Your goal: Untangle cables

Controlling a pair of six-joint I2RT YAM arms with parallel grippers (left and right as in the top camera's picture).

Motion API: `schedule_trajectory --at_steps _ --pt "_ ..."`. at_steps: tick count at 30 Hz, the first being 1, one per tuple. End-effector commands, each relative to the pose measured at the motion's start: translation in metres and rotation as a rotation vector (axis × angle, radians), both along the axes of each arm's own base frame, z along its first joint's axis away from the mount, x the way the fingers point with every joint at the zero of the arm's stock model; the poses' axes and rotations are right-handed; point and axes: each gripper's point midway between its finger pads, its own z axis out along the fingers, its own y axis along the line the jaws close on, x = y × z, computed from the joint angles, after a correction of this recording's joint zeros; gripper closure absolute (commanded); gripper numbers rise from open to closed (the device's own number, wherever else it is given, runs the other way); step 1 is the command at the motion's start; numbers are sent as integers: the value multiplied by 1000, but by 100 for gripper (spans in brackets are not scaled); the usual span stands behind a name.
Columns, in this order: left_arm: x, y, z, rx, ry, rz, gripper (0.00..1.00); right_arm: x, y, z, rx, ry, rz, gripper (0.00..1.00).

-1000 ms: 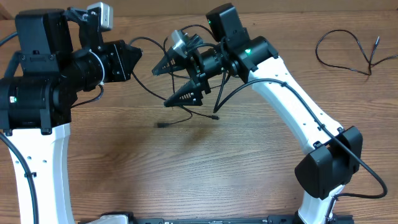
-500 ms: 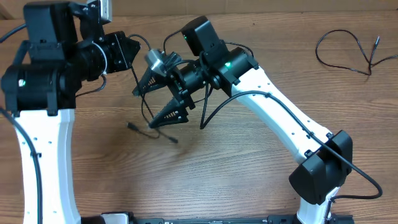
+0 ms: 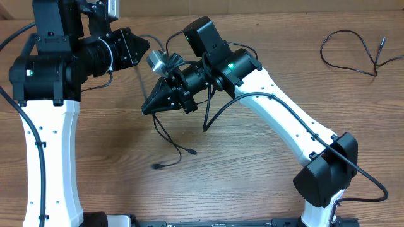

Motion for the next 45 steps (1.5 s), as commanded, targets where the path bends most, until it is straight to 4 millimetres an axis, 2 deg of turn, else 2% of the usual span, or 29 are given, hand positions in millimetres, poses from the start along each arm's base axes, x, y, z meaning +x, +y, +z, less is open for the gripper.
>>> schedule_trajectory --at_steps 1,7,13,15,16,20,25,28,31,33,37,38,41,44,45 --pt "0 1 5 3 -21 -6 0 -3 -2 4 3 -4 1 96" --pt "3 2 7 55 -77 -44 0 15 -2 -12 -99 13 -104 96" --pt "15 1 27 89 -213 -75 0 44 -18 -15 -148 64 -204 96" --pt "18 -2 39 79 -269 -88 0 55 -27 -16 -156 84 -236 96" --pt "18 -8 53 57 -330 -123 0 65 -35 -17 -160 90 -265 96" --pt "16 -21 79 14 -452 -207 0 83 -52 -18 -167 104 -318 96" --pt "16 -26 92 0 -514 -239 0 108 -75 -25 -208 132 -417 96" --pt "9 -33 96 -3 -551 -306 0 139 -99 -37 -290 184 -574 96" --pt "-4 -44 98 -21 -590 -417 1 174 -138 -43 -364 238 -777 96" --pt "-12 -50 97 -27 -605 -475 0 195 -171 -42 -399 268 -924 96" --pt "-18 -51 87 -8 -588 -507 1 223 -258 -25 -444 297 -1256 96" --pt "-19 -52 85 -3 -583 -514 0 227 -286 -21 -470 298 -1366 96" --pt "-21 -53 81 5 -575 -525 0 223 -379 -18 -598 305 -1727 96" --pt "-21 -53 80 6 -570 -522 0 191 -466 -17 -751 356 -2058 96" --pt "-21 -52 80 6 -570 -522 0 173 -497 -16 -798 397 -2186 96"
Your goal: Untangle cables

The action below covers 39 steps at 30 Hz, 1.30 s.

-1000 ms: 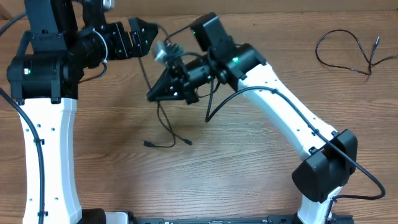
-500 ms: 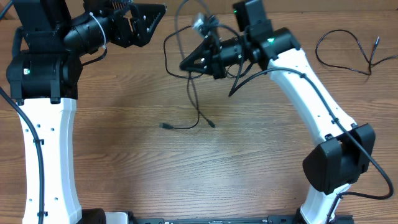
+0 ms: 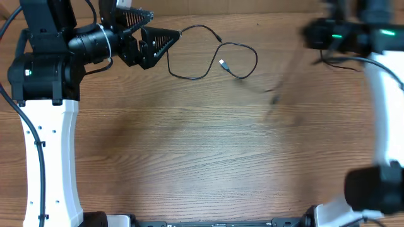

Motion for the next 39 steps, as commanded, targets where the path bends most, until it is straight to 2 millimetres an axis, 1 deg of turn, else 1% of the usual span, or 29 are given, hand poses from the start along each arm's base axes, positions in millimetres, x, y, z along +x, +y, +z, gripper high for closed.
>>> schedule_trajectory --at_steps 1,3,6,9,13,14,15,17,18,19,20,23,25,26,27,30,32,34,35,37,38,39 --pt "-12 -5 14 11 -72 -41 0 -50 -113 28 -241 35 -511 96" --pt "-13 -7 14 11 -71 -45 0 -81 -150 31 -241 75 -694 96" --pt "-14 -11 14 10 -71 -55 0 -115 -188 36 -171 94 -893 96" --pt "-15 -15 13 13 -71 -63 0 -139 -226 35 -127 94 -1055 96" --pt "-14 -16 13 21 -74 -56 0 -159 -268 21 -125 99 -1173 96" --pt "-13 -16 12 25 -74 -50 0 -164 -281 15 -125 93 -1208 96" --pt "-13 -16 12 27 -74 -48 0 -172 -303 0 -112 82 -1269 96" --pt "-13 -16 12 26 -73 -49 0 -182 -323 -21 -77 69 -1352 96" --pt "-13 -16 12 26 -71 -49 0 -185 -329 -29 -60 64 -1376 96" --pt "-13 -16 12 24 -68 -47 0 -189 -337 -42 -37 57 -1404 96" --pt "-13 -16 11 24 -67 -47 0 -197 -349 -66 -11 46 -1457 96" --pt "-13 -16 11 24 -67 -47 0 -216 -363 -115 21 32 -1553 96" --pt "-13 -16 11 25 -65 -46 0 -228 -368 -143 24 44 -1588 96" --pt "-13 -16 11 24 -66 -47 0 -232 -369 -153 25 51 -1596 96" --pt "-13 -16 11 25 -65 -46 0 -242 -372 -176 29 70 -1620 96" --pt "-13 -16 11 25 -65 -46 0 -263 -378 -214 18 131 -1673 96" --pt "-13 -16 11 25 -65 -46 0 -276 -380 -233 7 184 -1706 96" --pt "-13 -16 11 25 -62 -46 1 -283 -382 -248 12 225 -1722 96" --pt "-13 -16 10 26 -60 -45 0 -284 -381 -252 15 236 -1723 96" --pt "-12 -14 8 33 -55 -32 0 -285 -381 -255 16 242 -1723 96" --pt "-11 -13 8 37 -53 -27 0 -283 -383 -254 17 232 -1722 89" --pt "-11 -13 7 38 -50 -24 0 -280 -384 -252 26 217 -1715 42"
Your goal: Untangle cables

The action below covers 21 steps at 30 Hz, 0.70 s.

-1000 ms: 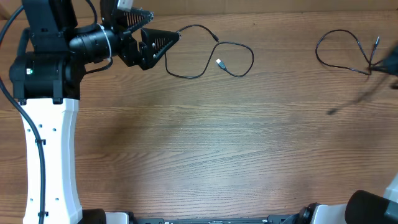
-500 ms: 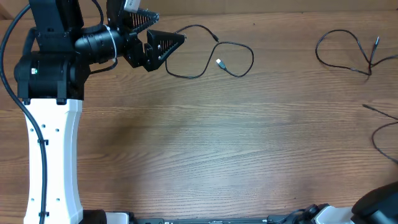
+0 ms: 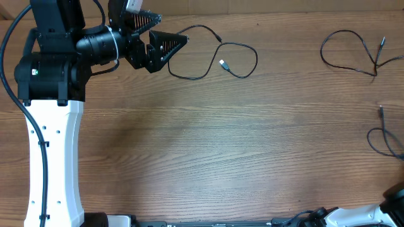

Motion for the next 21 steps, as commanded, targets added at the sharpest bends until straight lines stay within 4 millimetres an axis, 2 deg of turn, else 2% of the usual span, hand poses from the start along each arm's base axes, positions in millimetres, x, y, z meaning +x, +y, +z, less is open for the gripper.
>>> schedule_trajectory --at_steps 1,4,7,9,12,15,16,19,21 --pt "-6 0 10 18 -42 9 0 10 -7 10 -31 -44 9 0" --pt "-6 0 9 20 -40 12 0 37 -4 20 4 -162 87 0" --pt "-6 0 9 20 -39 12 0 65 5 44 39 -303 184 0" --pt "-6 0 8 20 -36 12 0 80 10 69 30 -384 243 0" --pt "-7 0 8 21 -33 12 0 96 15 120 -59 -452 320 0" --pt "-7 0 8 21 -32 12 0 111 30 180 -186 -509 394 0" --pt "-7 0 8 21 -31 12 0 116 39 200 -227 -533 424 0" --pt "-7 0 6 21 -21 12 0 132 72 242 -285 -607 528 0" --pt "-9 1 4 22 -8 12 0 140 97 258 -283 -640 593 0"
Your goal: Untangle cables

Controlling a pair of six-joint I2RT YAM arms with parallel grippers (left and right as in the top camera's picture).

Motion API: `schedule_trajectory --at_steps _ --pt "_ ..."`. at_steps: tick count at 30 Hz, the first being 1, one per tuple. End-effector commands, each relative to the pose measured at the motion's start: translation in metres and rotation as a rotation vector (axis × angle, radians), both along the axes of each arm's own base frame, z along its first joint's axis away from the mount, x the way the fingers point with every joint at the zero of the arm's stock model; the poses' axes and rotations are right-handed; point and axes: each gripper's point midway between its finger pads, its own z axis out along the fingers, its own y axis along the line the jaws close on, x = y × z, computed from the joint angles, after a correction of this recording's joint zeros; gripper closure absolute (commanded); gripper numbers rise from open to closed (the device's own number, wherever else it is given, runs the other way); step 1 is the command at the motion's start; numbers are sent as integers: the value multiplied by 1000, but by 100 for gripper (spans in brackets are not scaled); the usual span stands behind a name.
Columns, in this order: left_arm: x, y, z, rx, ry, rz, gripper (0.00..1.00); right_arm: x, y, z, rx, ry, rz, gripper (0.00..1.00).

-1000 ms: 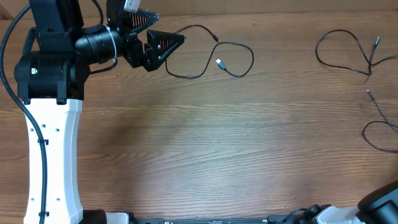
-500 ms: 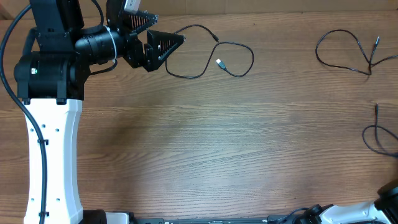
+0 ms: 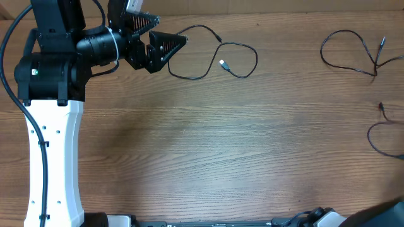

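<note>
Three black cables lie apart on the wooden table. One with a white plug (image 3: 223, 63) curls at the back, left of centre (image 3: 208, 53), and its end reaches the tips of my left gripper (image 3: 173, 29), which stands open beside it. A second cable (image 3: 353, 53) loops at the back right. A third cable (image 3: 379, 132) lies at the right edge, partly cut off by the frame. My right gripper is out of view.
The left arm's white column (image 3: 53, 157) stands along the left side. A dark sliver of the right arm (image 3: 388, 213) shows in the bottom right corner. A dark rail (image 3: 208, 222) runs along the table's front edge.
The cable at the right edge has shifted slightly, its end now a little higher. The right arm's base shows less in the corner. The left gripper and its cable have not moved.
Both grippers were close together mid-table over a tangle of black cables. Then the left gripper was at the back left with one cable spread beside it, and the right arm was blurred at the back right. Later a cable lay at the right edge with the right arm gone.
</note>
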Motion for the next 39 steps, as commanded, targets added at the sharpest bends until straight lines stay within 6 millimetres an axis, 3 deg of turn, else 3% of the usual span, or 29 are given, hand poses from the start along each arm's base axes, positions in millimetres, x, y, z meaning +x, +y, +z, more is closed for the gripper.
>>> schedule_trajectory --at_steps 1,3,7,10,12,14,17,18,20,24,29,34,37,39 --pt "-9 -2 9 10 -31 -9 0 16 39 37 -41 -66 123 0" --pt "-10 -1 6 14 -16 -3 0 9 39 34 -16 -44 38 0" --pt "-9 4 -4 42 27 32 0 -48 9 -2 58 116 -356 0" --pt "-7 10 -13 76 58 79 0 -85 0 -28 71 277 -501 0" --pt "-6 12 -15 90 57 86 0 -80 4 -45 135 295 -456 0" --pt "-6 12 -15 89 55 86 0 -54 19 -55 225 244 -314 0" --pt "-6 12 -15 89 54 86 0 13 67 -51 281 116 154 0" --pt "-6 12 -15 90 54 86 0 38 92 -45 268 55 357 0" --pt "-5 12 -15 90 54 87 0 66 125 -44 258 5 569 0" --pt "-5 12 -15 90 56 88 0 104 173 -88 278 110 703 0" --pt "1 21 -22 132 66 154 0 156 280 -142 270 190 975 0" --pt "21 67 -50 281 156 440 0 192 375 -181 213 295 1095 0" --pt "33 101 -76 391 235 625 0 207 417 -188 158 321 1151 0" --pt "42 110 -99 437 286 665 0 214 435 -188 131 327 1172 0"
